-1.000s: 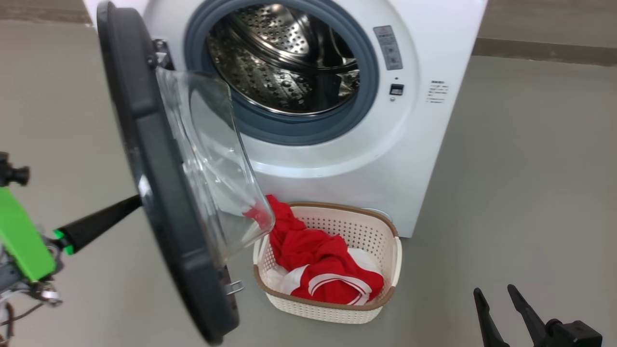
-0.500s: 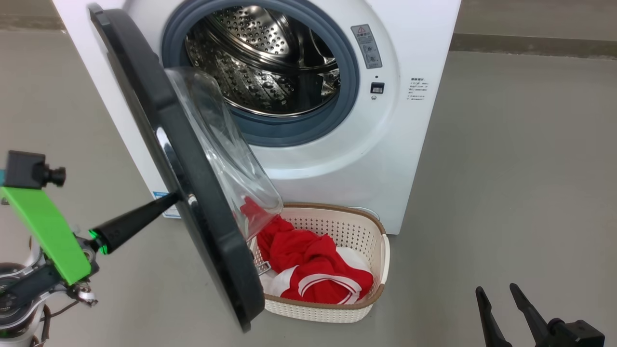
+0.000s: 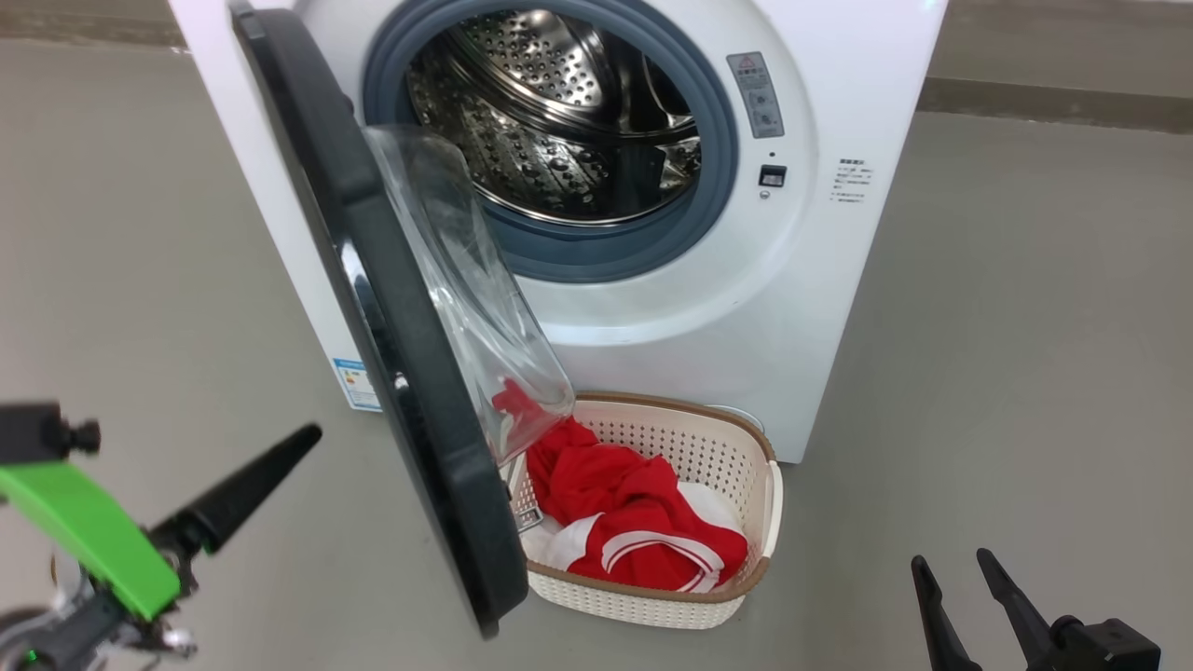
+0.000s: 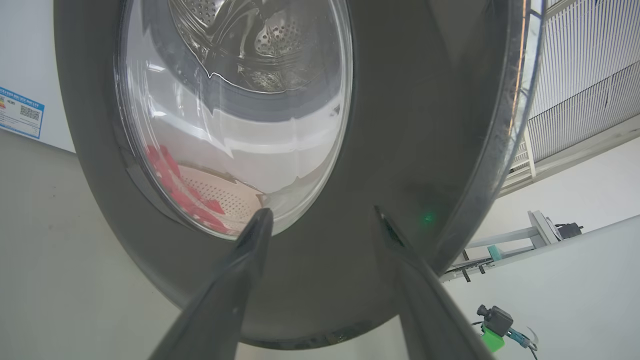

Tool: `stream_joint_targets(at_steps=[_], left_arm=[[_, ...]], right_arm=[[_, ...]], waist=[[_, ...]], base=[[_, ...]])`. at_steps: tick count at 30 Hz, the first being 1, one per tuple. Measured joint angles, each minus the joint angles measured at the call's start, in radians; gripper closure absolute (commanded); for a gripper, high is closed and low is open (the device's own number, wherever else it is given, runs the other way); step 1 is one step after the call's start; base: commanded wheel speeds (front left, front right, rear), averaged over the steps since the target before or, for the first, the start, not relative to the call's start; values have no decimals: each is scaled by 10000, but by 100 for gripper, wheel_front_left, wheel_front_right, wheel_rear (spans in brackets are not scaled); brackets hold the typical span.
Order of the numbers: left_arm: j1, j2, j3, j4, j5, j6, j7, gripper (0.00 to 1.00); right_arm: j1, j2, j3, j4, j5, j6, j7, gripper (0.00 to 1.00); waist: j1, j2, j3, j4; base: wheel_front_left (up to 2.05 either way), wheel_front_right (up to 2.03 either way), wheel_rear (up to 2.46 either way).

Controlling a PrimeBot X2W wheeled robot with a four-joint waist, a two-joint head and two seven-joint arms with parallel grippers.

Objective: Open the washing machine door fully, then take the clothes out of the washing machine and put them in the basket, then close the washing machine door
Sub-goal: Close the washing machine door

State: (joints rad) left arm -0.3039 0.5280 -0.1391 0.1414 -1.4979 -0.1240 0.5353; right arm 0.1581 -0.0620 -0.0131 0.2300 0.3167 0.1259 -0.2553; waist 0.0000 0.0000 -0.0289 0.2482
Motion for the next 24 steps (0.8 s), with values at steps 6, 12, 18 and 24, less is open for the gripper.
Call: stream_joint_targets(at_steps=[6,12,18,24], left_arm=[[915,-10,-270,339,313,0,-1101,0],[1806,-96,-696,738,602,0,-2485,0],[2408,-435,-1312,1260,865,0,-4126,0],[2685,-683,-1743,1653,897,0,-5768,0]], right_arm=[[-40,-4,88,19,0,0,0,0],[-246,-6,186,71,0,0,0,0],[-340,-10,249,161,0,0,0,0],[-497,-10,286,190,0,0,0,0]], waist=[[0,0,-45,159],[0,0,-20,165],[0,0,54,113],[0,0,115,61]], base=[[0,0,0],[0,0,0],[0,0,0],[0,0,0]])
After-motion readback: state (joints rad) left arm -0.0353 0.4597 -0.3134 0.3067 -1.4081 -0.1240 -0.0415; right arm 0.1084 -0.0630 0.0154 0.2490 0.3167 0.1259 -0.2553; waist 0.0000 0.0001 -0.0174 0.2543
